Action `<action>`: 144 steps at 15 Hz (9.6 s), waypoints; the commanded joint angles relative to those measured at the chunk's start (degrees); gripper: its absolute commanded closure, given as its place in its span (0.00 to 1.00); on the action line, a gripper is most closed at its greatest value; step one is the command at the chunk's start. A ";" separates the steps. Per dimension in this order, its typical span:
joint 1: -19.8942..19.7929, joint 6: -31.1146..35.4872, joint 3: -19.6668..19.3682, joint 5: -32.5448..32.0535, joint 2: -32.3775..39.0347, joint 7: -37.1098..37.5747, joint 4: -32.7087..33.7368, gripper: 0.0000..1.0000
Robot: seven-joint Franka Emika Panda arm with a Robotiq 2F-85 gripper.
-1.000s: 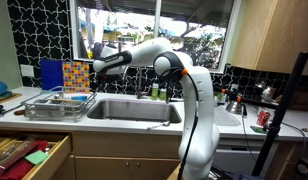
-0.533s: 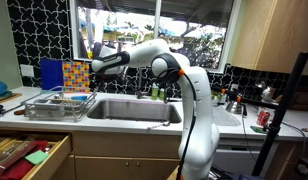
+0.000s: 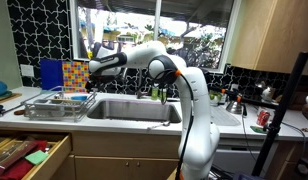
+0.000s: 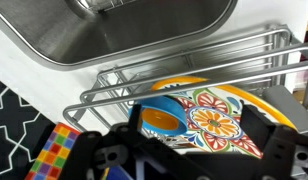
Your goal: Put the blue bowl on the counter in front of the sink and spill the liquid in the orange bowl into the sink then set it down on the counter next to the blue bowl.
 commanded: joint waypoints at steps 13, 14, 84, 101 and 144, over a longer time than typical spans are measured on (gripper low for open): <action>-6.30 7.77 11.47 10.45 24.72 -13.78 24.70 0.00; -6.04 7.85 11.34 9.78 25.73 -13.93 25.85 0.00; 1.34 1.26 -1.09 -1.13 -28.48 -11.09 -29.75 0.96; 6.56 25.66 -1.68 -0.77 -33.46 -10.96 -55.60 0.99; 3.91 33.65 -3.07 9.87 -22.80 -1.08 -55.17 0.52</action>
